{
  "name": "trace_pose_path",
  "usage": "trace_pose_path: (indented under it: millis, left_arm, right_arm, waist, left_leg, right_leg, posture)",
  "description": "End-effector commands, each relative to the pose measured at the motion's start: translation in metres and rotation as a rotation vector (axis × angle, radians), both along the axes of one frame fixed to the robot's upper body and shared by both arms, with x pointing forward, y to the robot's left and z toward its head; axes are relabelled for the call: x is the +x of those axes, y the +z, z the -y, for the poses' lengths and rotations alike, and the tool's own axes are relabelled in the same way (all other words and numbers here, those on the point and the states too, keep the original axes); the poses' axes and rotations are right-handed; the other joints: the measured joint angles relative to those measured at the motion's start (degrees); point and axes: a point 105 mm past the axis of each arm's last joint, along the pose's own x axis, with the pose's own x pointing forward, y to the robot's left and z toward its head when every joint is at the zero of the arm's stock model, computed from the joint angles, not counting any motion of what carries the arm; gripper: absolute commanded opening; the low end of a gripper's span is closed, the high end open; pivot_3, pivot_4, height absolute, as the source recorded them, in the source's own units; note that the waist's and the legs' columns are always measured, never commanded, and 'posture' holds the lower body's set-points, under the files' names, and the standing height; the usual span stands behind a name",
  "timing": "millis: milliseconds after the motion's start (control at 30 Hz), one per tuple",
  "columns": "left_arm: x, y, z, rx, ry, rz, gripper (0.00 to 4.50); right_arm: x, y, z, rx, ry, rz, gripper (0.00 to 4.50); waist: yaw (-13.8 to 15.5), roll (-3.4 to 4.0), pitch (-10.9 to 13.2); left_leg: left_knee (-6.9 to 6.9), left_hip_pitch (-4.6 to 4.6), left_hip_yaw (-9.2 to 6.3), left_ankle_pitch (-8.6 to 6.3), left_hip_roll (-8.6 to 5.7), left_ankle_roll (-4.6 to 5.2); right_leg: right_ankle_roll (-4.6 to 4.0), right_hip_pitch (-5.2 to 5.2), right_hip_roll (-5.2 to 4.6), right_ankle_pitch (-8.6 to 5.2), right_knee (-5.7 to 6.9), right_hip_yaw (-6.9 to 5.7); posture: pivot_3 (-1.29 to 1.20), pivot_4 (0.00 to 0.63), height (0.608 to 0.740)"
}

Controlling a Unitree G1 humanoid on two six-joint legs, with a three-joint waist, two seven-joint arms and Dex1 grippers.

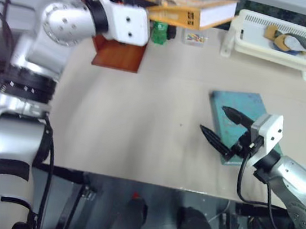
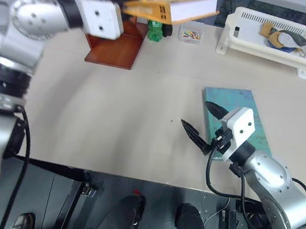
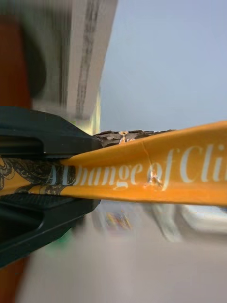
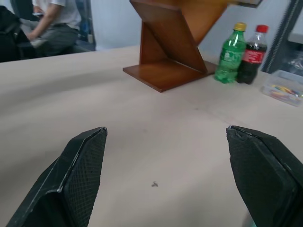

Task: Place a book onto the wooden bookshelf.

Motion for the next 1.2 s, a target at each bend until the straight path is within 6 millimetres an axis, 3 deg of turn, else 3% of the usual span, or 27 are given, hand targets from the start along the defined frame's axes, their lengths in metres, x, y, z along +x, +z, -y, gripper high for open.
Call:
trace_pose_path:
  millis: [33, 300, 567, 867, 967, 1100, 1133, 1200]
  left_arm:
    - [0.014, 0.023, -0.02, 0.062, 0.117, 0.044, 0.71]
    - [0.052, 0.007, -0.064, 0.133, 0.414, -0.085, 0.71]
    - [0.066, -0.008, -0.101, 0.111, 0.636, -0.092, 0.71]
    - [0.069, -0.009, -0.11, 0.041, 0.7, -0.093, 0.71]
    - [0.067, -0.006, -0.115, 0.032, 0.709, -0.08, 1.56]
    - [0.062, 0.003, -0.123, 0.017, 0.719, -0.044, 3.63]
    - [0.061, 0.005, -0.126, 0.016, 0.723, -0.036, 3.91]
    - [0.058, 0.008, -0.131, 0.012, 0.728, -0.028, 3.91]
  right_arm:
    - [0.001, 0.019, -0.008, 0.022, 0.048, 0.069, 4.11]
    - [0.007, 0.034, -0.019, 0.057, 0.078, 0.104, 4.11]
    - [0.007, 0.034, -0.021, 0.076, 0.059, 0.116, 4.11]
    - [0.006, 0.032, -0.021, 0.095, 0.02, 0.112, 4.11]
    - [0.005, 0.03, -0.019, 0.101, 0.008, 0.105, 4.11]
    - [0.004, 0.029, -0.018, 0.102, 0.002, 0.099, 4.11]
    - [0.005, 0.029, -0.018, 0.101, 0.002, 0.099, 4.11]
    - [0.006, 0.029, -0.018, 0.099, 0.005, 0.1, 4.11]
  waist:
    - [-0.2, 0.01, 0.0]
    - [-1.3, -0.03, 0.0]
    - [-1.4, -0.04, 0.1]
    - [-2.6, -0.05, 0.1]
    - [-2.8, -0.05, 0.1]
    - [-2.7, -0.05, 0.1]
    - [-2.7, -0.05, 0.1]
    - [-2.6, -0.05, 0.1]
  left_leg:
    - [0.06, 0.0, 0.0, -0.02, -0.03, 0.03]
    - [0.18, 0.01, -0.03, -0.04, -0.05, 0.07]
    - [0.2, -0.04, -0.05, -0.04, -0.06, 0.07]
    - [0.24, -0.03, -0.02, -0.04, -0.05, 0.07]
    - [0.24, -0.03, 0.0, -0.04, -0.05, 0.07]
    - [0.24, -0.03, 0.0, -0.04, -0.04, 0.06]
    - [0.24, -0.03, 0.01, -0.04, -0.04, 0.06]
    - [0.25, -0.03, 0.01, -0.04, -0.05, 0.07]
  right_leg:
    - [0.0, 0.0, -0.01, 0.0, 0.08, 0.0]
    - [0.04, -0.1, 0.0, -0.03, 0.49, -0.03]
    - [0.04, -0.16, -0.01, -0.03, 0.57, -0.04]
    - [0.04, -0.28, -0.01, -0.03, 0.76, 0.0]
    - [0.04, -0.3, 0.0, -0.03, 0.79, 0.03]
    - [0.04, -0.31, 0.0, -0.03, 0.8, 0.03]
    - [0.04, -0.31, -0.01, -0.03, 0.8, 0.03]
    - [0.04, -0.3, -0.01, -0.03, 0.81, 0.03]
  posture:
    - [0.0, 0.15, 0.74]
    - [0.0, 0.15, 0.74]
    - [0.0, 0.15, 0.74]
    - [0.0, 0.15, 0.74]
    - [0.0, 0.15, 0.74]
    - [0.0, 0.15, 0.74]
    - [0.0, 0.15, 0.74]
    - [0.0, 0.15, 0.74]
